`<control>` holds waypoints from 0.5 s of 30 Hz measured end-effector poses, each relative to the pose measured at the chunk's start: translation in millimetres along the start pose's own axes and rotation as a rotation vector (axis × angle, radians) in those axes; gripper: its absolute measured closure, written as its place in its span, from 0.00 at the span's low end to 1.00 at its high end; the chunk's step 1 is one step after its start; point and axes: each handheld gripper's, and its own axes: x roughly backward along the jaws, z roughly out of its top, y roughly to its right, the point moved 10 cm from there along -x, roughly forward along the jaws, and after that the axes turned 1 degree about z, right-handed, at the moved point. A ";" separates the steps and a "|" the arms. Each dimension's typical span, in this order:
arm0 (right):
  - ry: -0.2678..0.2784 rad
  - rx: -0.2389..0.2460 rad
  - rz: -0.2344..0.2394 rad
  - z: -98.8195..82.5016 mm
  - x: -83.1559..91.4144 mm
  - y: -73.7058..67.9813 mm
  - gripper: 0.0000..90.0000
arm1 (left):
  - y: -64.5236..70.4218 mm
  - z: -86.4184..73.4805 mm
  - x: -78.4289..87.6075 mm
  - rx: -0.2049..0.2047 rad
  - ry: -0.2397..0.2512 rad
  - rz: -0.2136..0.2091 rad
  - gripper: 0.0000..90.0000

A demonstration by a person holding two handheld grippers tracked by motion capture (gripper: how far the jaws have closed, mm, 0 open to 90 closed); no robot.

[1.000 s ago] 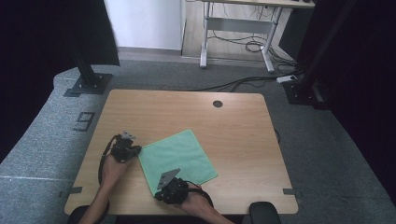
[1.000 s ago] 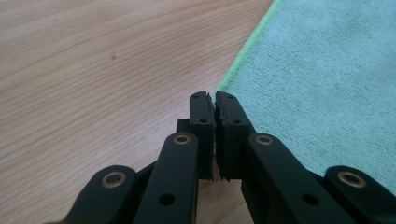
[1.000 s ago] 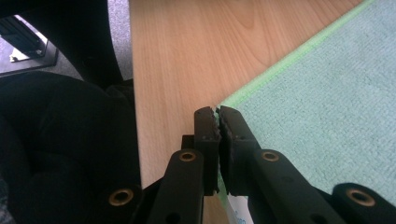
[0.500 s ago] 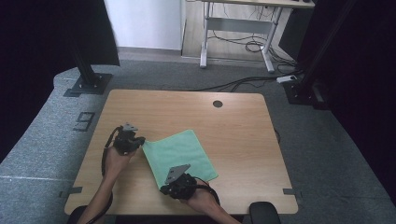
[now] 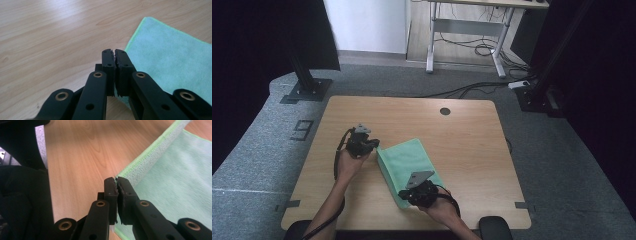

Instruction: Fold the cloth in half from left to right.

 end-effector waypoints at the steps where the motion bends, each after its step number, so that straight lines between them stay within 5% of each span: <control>1: 0.003 0.002 -0.004 -0.9 1.7 2.1 0.95 | 0.0 0.0 0.0 0.000 0.000 0.000 0.96; 15: 0.019 -0.056 -0.066 -18.3 26.2 24.6 0.95 | 24.5 28.2 -26.0 -0.044 0.023 -0.020 0.96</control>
